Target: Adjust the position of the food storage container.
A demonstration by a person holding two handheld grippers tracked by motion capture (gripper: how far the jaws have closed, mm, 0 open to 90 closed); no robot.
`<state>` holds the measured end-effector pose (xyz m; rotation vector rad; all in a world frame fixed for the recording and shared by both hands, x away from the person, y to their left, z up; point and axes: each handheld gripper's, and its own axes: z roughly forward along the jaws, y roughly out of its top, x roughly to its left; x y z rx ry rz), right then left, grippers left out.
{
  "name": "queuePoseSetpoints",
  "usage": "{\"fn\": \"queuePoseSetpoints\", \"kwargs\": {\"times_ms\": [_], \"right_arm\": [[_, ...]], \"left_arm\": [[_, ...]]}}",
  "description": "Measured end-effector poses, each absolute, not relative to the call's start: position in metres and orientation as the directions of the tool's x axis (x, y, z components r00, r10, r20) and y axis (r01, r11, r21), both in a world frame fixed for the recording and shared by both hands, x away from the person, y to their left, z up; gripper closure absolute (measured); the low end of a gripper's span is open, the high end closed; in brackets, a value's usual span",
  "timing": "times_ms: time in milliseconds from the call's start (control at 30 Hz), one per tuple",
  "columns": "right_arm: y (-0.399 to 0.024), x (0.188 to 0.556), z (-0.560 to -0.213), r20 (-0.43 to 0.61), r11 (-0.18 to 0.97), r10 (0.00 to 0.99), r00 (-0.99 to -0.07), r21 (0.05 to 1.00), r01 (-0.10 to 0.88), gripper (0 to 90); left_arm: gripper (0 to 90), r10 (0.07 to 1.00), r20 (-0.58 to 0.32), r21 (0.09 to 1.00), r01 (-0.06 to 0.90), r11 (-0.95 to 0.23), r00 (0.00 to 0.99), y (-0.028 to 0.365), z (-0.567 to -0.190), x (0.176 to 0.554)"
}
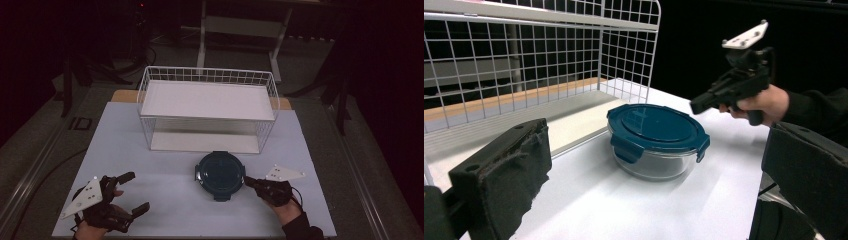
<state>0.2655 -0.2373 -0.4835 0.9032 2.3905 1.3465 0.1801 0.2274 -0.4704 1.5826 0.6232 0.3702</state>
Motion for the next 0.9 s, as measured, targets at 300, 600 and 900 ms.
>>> {"fn": "queuePoseSetpoints", "kwargs": {"times_ms": [300, 600, 900], "right_arm": [[-0.243, 0.286, -0.498, 0.098, 0.377, 0.666, -0.739, 0.811, 0.447, 90.0], [-0.238, 0.289, -0.499, 0.114, 0.365, 0.663, -0.74, 0.814, 0.452, 90.0], [-0.224, 0.293, -0.499, 0.108, 0.379, 0.641, -0.76, 0.816, 0.436, 90.0]], "left_arm": [[0.0, 0.589, -0.127, 0.985, 0.171, -0.02, 0.798, 0.228, -0.471, 0.18], [0.0, 0.586, -0.124, 0.985, 0.172, -0.026, 0.8, 0.226, -0.471, 0.18], [0.0, 0.584, -0.127, 0.984, 0.175, -0.026, 0.801, 0.226, -0.471, 0.18]]}}
